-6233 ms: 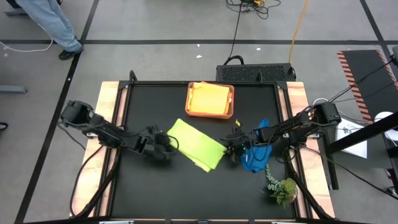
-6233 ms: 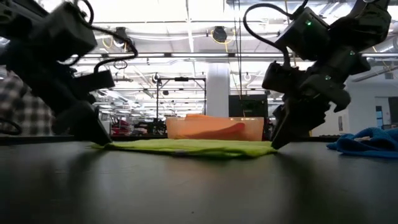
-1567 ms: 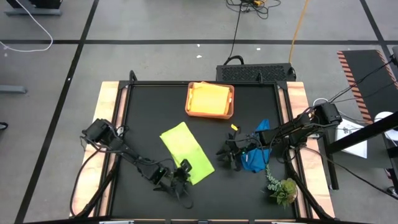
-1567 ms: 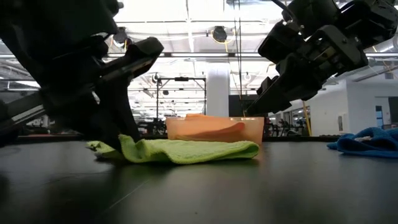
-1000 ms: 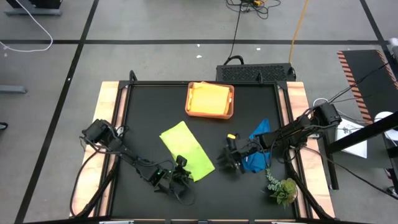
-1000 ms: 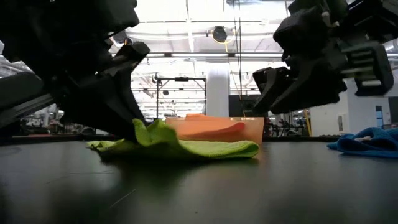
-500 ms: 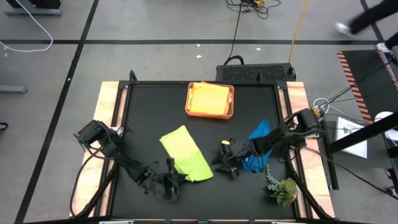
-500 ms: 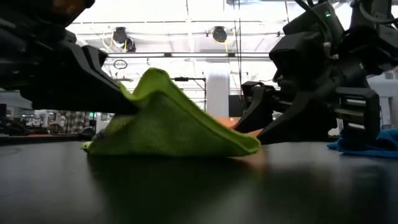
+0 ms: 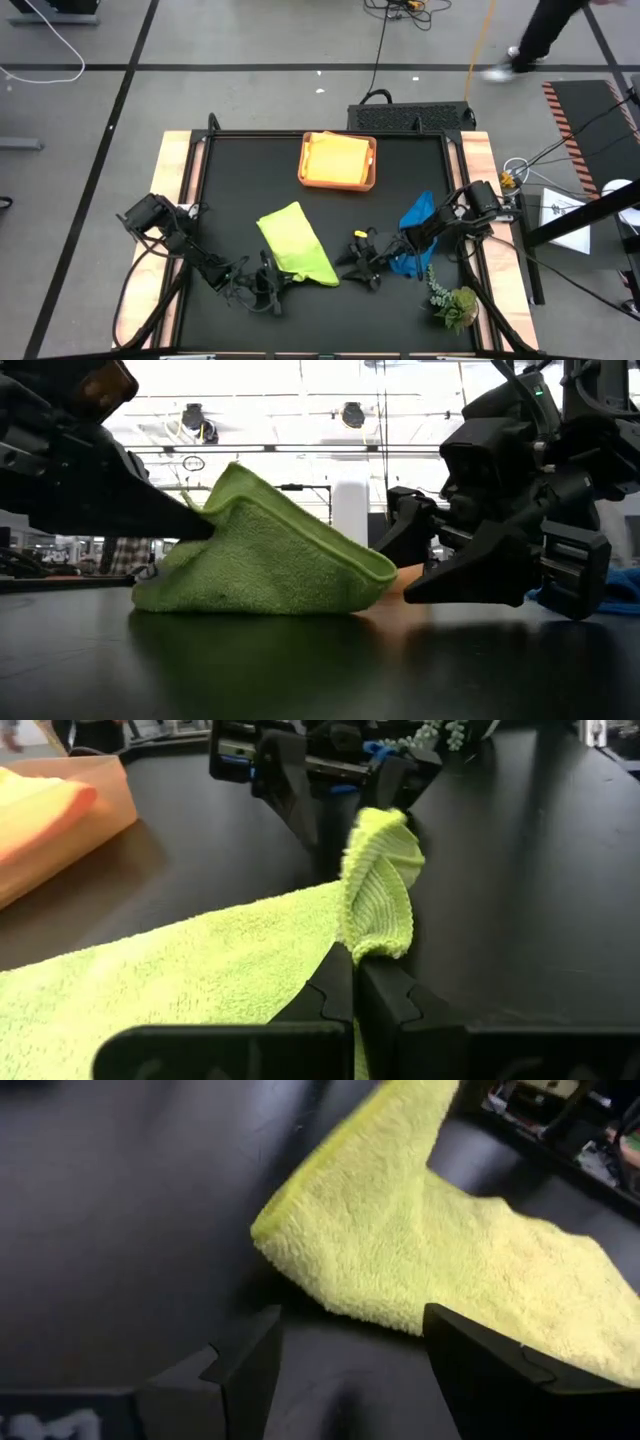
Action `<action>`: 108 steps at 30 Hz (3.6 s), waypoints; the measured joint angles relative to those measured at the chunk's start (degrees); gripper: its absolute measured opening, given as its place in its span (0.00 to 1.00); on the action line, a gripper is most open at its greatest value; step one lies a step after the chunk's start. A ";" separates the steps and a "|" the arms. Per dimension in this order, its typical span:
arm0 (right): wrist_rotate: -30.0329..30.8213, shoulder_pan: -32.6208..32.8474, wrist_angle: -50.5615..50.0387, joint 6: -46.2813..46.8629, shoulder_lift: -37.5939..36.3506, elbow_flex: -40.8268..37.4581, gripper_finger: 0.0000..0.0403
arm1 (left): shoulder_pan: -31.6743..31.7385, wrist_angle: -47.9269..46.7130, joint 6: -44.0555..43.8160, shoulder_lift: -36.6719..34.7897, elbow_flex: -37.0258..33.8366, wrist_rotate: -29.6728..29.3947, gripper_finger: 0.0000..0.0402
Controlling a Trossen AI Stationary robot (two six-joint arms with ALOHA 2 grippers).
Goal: Fold microfiber towels
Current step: Fold the green towel
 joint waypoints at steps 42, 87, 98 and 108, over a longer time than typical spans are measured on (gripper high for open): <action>0.26 3.52 1.15 9.05 1.64 2.45 0.06 | 0.52 3.48 0.55 0.01 0.04 -2.02 0.00; 4.50 5.87 -8.61 21.65 -3.78 8.52 0.21 | 6.67 -20.05 -13.90 -12.63 -0.32 9.53 0.00; 7.60 3.91 1.18 39.67 0.76 8.81 0.52 | 8.81 -15.02 -14.07 -12.63 -2.80 11.52 0.00; 10.87 3.31 -6.08 42.16 0.88 12.72 0.55 | 14.87 -24.21 -20.12 -12.63 -2.91 16.18 0.00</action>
